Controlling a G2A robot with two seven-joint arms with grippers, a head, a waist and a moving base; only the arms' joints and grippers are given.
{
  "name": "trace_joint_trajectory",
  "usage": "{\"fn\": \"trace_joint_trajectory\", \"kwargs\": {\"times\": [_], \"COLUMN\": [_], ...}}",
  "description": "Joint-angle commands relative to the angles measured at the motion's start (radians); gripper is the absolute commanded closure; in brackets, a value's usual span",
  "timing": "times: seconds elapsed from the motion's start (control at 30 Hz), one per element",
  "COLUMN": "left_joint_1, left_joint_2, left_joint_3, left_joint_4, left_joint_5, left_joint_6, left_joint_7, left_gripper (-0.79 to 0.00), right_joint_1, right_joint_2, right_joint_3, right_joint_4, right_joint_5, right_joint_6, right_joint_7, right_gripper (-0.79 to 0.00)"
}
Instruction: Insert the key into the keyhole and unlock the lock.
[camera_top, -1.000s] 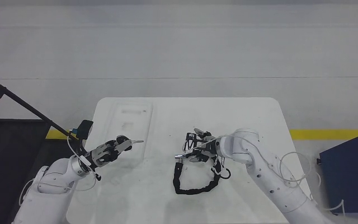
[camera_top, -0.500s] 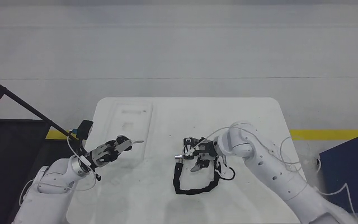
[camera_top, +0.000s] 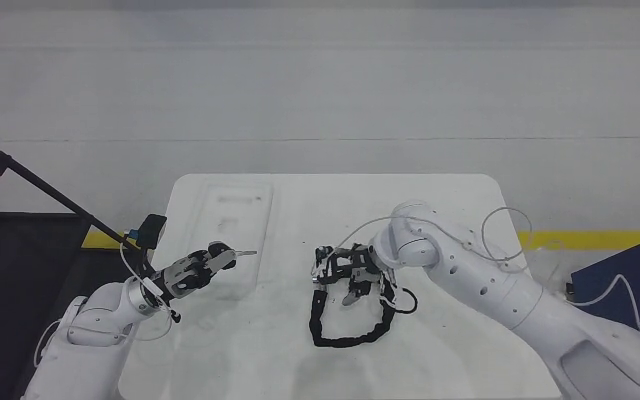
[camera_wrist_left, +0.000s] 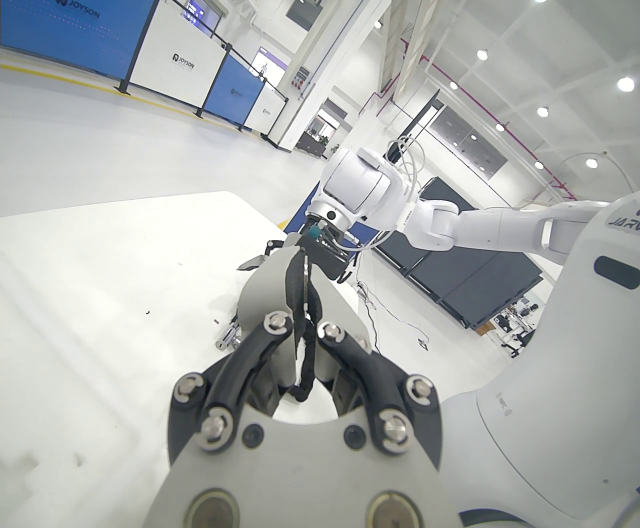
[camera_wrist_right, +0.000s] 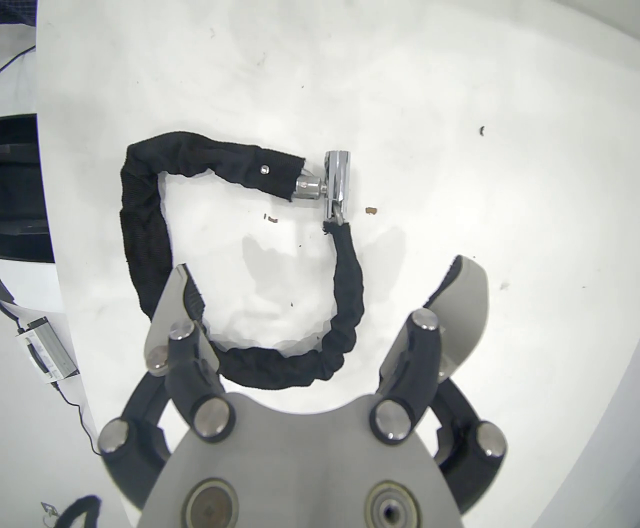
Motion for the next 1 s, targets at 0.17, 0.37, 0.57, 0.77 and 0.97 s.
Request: {"fn": "trace_joint_trajectory", "kwargs": {"times": [0.17,0.37,0.57,0.77,0.97], "left_joint_1": [0.0,0.0,0.0,0.0,0.0], "left_joint_2": [0.0,0.0,0.0,0.0,0.0], "left_joint_3": [0.0,0.0,0.0,0.0,0.0], "left_joint_4": [0.0,0.0,0.0,0.0,0.0], "left_joint_5": [0.0,0.0,0.0,0.0,0.0], "left_joint_6": [0.0,0.0,0.0,0.0,0.0], "left_joint_7": [0.0,0.0,0.0,0.0,0.0], "left_gripper": [0.0,0.0,0.0,0.0,0.0], "right_joint_1": [0.003,-0.009,-0.021,-0.019,-0.013], "right_joint_2": [-0.008,-0.016,-0.03,-0.045,-0.062], "right_joint_3": [-0.007,-0.015,-0.029,-0.035,-0.043], "right_joint_4": [0.022,0.009,0.029,0.057,0.082], "right_joint_5": [0.006,-0.114,-0.188,-0.23,-0.266], "right_joint_6": [-0.014,0.024,0.035,0.02,0.015], "right_joint_7": [-0.036,-0.068,-0.11,-0.142,-0.148], "right_gripper": [-0.32,-0.372,-0.382,-0.385,-0.366]}}
